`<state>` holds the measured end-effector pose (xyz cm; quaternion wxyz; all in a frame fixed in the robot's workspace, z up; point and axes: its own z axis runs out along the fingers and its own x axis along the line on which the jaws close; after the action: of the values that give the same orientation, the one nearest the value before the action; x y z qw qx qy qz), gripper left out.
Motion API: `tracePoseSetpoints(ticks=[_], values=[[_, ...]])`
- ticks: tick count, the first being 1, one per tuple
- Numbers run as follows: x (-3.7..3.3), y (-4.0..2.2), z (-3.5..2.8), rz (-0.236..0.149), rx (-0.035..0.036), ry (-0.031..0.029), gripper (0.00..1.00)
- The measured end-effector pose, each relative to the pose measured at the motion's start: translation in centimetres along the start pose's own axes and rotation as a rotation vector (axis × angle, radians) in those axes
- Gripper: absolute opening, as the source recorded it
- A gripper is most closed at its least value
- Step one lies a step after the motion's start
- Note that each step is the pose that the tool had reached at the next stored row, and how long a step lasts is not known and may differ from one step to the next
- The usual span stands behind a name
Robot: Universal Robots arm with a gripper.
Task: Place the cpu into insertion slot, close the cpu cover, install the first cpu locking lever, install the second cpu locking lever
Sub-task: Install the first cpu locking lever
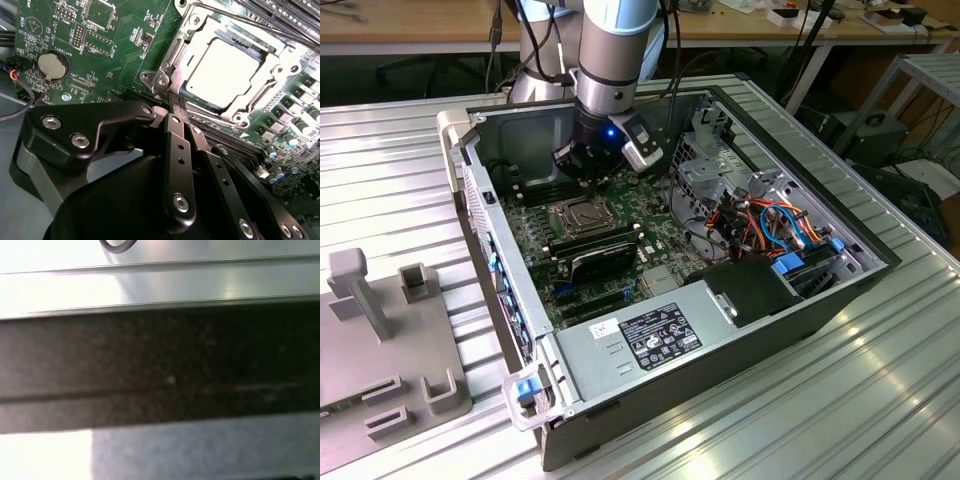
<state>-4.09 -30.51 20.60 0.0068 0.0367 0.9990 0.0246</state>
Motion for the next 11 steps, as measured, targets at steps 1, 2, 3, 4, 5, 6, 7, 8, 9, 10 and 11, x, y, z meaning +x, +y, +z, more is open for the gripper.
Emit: tracePoseSetpoints(ticks=[1,2,3,4,5,6,7,8,9,10,11], values=[[0.00,0.00,0.03,0.000,0.0001,0.0000,0.11],[-0.01,-0.01,0.07,0.000,0.0001,0.0001,0.11],[-0.01,-0.01,0.11,0.000,0.0001,0.0001,0.11],[-0.02,-0.01,0.14,0.000,0.0003,0.0001,0.11],[-0.02,-0.01,0.17,0.000,0.0004,0.0002,0.11],[-0.03,-0.02,0.20,0.000,0.0005,0.0003,0.11],[-0.06,-0.02,0.24,0.000,0.0004,0.0004,0.11],[-0.08,-0.02,0.28,0.000,0.0004,0.0004,0.11],[-0.11,-0.02,0.32,0.000,0.0003,0.0003,0.11],[-0.14,-0.01,0.36,0.000,0.0003,0.0004,0.11],[-0.19,-0.01,0.45,0.000,0.0000,0.0002,0.11]])
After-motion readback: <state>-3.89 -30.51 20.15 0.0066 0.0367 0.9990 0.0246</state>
